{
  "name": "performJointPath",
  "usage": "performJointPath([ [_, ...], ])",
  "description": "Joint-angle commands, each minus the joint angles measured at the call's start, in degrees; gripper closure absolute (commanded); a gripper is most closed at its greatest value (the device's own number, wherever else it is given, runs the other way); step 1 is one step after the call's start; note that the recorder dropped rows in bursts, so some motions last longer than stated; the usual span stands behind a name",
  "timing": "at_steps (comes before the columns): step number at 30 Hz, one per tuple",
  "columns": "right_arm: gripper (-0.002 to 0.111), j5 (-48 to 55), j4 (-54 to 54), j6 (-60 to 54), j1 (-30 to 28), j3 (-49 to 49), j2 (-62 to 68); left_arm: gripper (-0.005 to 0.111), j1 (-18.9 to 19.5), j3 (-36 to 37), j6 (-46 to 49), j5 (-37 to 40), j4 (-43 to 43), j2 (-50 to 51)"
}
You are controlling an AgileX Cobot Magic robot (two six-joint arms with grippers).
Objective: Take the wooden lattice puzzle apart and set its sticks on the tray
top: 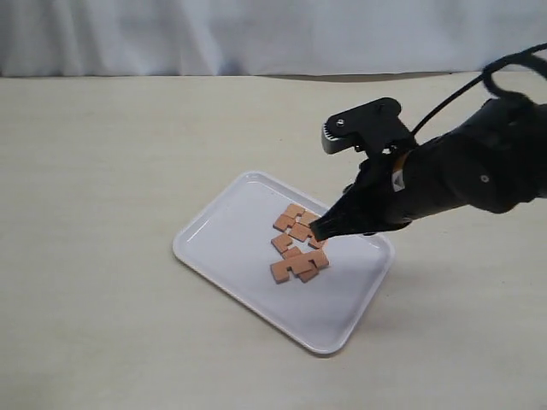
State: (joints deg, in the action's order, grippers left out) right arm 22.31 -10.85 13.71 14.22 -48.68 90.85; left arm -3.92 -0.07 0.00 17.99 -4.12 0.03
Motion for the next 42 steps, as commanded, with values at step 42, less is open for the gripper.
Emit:
performJointPath([
  [42, 0.104, -40.56, 16.44, -11.57, -21.69, 48.68, -90.85, 0.107, 0.17, 0.07, 0.0, -0.3, 0.11, -0.03],
])
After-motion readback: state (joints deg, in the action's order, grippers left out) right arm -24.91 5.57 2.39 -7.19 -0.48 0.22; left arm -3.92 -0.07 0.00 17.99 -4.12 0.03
